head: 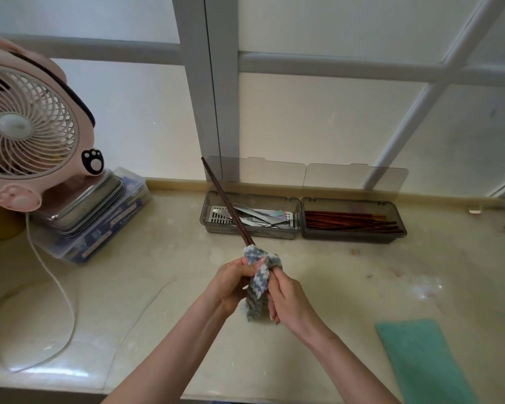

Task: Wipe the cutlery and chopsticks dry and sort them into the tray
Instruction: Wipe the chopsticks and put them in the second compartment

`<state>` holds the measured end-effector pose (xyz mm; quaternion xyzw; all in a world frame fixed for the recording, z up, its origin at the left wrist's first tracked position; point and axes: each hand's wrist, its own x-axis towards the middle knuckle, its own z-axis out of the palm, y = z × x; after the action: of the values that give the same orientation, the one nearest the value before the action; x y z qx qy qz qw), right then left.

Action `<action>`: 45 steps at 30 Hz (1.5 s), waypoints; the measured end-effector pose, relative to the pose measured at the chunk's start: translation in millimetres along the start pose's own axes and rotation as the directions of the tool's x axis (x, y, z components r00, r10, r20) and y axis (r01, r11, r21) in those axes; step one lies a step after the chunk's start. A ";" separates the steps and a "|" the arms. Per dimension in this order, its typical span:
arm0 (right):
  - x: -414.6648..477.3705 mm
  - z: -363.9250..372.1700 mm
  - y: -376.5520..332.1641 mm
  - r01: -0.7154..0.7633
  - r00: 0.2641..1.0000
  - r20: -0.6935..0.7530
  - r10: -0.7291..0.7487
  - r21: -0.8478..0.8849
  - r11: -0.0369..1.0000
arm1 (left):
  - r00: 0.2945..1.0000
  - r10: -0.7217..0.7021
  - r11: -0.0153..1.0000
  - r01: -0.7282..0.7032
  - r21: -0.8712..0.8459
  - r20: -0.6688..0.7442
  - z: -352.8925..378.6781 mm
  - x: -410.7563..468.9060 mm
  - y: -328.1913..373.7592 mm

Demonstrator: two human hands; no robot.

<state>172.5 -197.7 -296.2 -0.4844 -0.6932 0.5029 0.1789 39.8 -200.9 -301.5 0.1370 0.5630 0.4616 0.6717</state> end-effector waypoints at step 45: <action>67.1 -299.7 164.3 -0.285 0.958 -0.207 0.197 -0.686 0.670 | 0.930 0.322 0.941 -0.294 0.167 -0.178 36.8 20.2 46.5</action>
<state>442.3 20.6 -326.4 -0.6311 -0.7510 0.1877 -0.0494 49.5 -148.0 -269.4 0.2221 0.6305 0.5328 0.5188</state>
